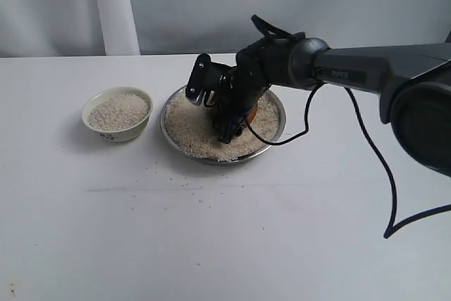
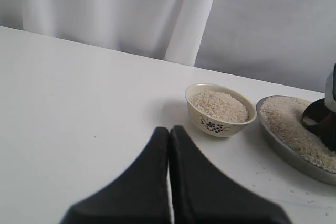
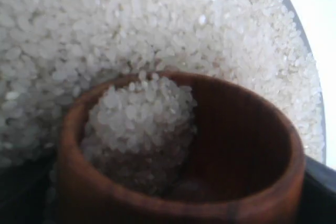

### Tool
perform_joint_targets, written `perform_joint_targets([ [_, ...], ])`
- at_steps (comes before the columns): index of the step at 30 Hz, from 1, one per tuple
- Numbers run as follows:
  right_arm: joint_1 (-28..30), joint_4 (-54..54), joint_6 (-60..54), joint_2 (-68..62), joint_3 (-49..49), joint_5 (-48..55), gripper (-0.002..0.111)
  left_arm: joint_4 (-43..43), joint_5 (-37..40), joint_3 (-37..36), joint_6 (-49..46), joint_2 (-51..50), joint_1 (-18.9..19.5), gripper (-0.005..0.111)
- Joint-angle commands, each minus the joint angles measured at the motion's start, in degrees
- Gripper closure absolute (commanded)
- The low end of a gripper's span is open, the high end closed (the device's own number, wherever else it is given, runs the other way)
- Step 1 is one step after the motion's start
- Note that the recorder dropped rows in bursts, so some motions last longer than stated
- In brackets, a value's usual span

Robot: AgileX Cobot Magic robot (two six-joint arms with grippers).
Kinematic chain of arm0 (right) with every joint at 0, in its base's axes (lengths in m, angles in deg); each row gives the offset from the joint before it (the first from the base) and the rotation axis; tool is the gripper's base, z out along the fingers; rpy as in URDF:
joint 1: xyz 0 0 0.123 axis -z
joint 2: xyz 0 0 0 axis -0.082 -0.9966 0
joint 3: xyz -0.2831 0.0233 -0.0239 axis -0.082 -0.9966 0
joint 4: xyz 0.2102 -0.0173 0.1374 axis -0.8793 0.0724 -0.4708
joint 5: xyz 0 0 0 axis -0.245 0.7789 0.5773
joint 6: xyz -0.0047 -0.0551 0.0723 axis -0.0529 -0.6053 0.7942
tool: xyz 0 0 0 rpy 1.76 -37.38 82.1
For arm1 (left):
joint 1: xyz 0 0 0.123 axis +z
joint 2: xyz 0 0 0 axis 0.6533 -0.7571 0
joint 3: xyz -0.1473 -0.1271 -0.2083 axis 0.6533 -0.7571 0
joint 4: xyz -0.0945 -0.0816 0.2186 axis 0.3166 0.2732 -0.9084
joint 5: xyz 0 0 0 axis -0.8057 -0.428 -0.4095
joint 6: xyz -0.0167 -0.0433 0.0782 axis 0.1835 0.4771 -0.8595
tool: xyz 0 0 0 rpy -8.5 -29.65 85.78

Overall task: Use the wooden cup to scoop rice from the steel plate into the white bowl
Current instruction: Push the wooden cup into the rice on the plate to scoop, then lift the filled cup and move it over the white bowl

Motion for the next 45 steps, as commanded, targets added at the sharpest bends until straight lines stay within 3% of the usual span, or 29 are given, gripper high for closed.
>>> perform_joint_targets([
  [1,2.44,-12.31,-8.06,0.73,-4.12,-1.09,0.108,0.19,-0.19,0.13,0.19,0.14,-0.35,0.107],
  [6,4.59,-23.5,-14.68,2.57,-8.67,-8.4,0.108,0.19,-0.19,0.13,0.19,0.14,-0.35,0.107],
  [15,5.03,-45.19,-30.05,6.66,-9.62,-10.52,0.108,0.19,-0.19,0.13,0.19,0.14,-0.35,0.107],
  [25,2.16,-47.38,-31.23,13.69,-8.96,-12.25,0.108,0.19,-0.19,0.13,0.19,0.14,-0.35,0.107],
  [28,-0.36,-47.38,-28.16,13.3,-4.18,-10.8,0.108,0.19,-0.19,0.13,0.19,0.14,-0.35,0.107],
  [32,-5.6,-36.58,-18.55,8.69,7.36,-9.16,0.108,0.19,-0.19,0.13,0.19,0.14,-0.35,0.107],
  [34,-8.24,-16.24,-0.75,2.92,19.1,-3.2,0.108,0.19,-0.19,0.13,0.19,0.14,-0.35,0.107],
  [36,-9.55,-3.73,6.73,-2.57,28.02,2.65,0.108,0.19,-0.19,0.13,0.19,0.14,-0.35,0.107],
  [40,-11.46,1.33,7.82,-11.13,42.2,7.76,0.108,0.19,-0.19,0.13,0.19,0.14,-0.35,0.107],
  [45,-12.19,8.93,7.82,-14.48,44.65,7.34,0.108,0.19,-0.19,0.13,0.19,0.14,-0.35,0.107],
])
